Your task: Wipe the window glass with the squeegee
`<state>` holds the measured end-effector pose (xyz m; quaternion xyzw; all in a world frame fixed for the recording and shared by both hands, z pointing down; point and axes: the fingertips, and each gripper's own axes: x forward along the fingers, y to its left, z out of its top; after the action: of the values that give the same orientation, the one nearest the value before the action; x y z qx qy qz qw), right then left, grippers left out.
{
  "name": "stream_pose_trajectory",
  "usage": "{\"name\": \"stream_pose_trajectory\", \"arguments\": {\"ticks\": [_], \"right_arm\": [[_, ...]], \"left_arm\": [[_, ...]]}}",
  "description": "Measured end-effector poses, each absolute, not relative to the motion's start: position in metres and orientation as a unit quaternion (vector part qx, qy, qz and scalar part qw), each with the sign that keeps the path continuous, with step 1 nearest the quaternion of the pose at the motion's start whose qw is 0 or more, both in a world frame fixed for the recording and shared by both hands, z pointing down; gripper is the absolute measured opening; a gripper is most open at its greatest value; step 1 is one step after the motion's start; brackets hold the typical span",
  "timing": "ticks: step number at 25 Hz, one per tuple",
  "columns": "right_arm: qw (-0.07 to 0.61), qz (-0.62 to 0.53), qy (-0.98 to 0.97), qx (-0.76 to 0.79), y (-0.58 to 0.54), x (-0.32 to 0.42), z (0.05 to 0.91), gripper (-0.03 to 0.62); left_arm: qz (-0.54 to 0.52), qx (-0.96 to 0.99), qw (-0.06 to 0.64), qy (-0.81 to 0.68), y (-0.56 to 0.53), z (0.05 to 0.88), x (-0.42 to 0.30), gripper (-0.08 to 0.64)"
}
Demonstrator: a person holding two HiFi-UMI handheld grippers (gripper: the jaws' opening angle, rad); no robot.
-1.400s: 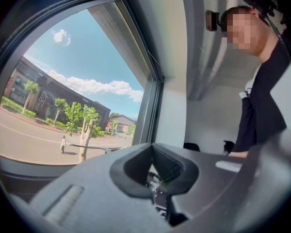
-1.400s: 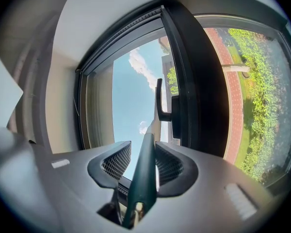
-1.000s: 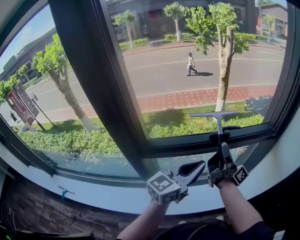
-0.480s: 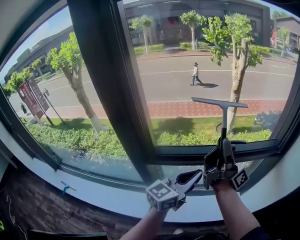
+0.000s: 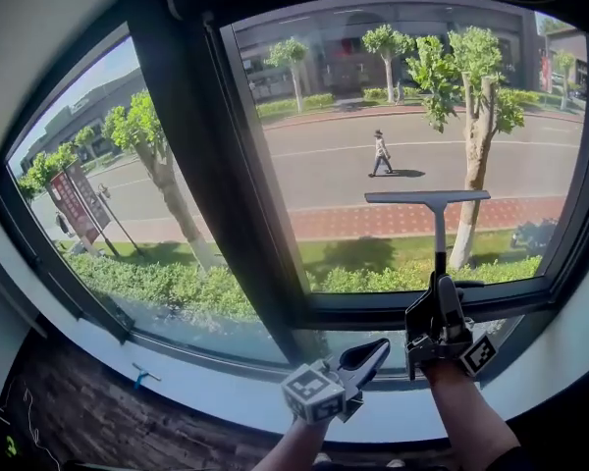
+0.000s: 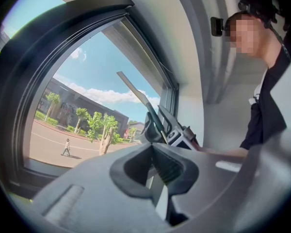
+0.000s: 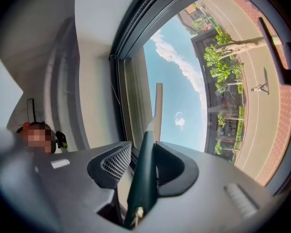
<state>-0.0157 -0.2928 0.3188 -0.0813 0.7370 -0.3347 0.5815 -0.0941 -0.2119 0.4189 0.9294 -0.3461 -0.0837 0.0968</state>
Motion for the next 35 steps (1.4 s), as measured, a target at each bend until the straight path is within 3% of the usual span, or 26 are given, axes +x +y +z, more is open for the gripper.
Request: {"name": "stream_pose_trajectory", "arguments": {"ticks": [4,15,35], "right_arm": [[0.569,-0.278,0.769,-0.088,-0.304,-0.022,0.299,0.160],[0.585,-0.180,0.790,-0.031,-0.297,-0.114,0.120,0.160],[0.578,-0.149,0.802,-0.015,-0.356,-0.166,0.051,0.160]], "left_arm": [[-0.083,0.943,0.079,-0.312,-0.213,0.414,-0.099,0.003],[-0.078,0.959,0.018,-0.270,-0.221,0.376,-0.144,0.003],[-0.068,0.955,-0.005,-0.288,-0.217,0.322,-0.169,0.003]]}}
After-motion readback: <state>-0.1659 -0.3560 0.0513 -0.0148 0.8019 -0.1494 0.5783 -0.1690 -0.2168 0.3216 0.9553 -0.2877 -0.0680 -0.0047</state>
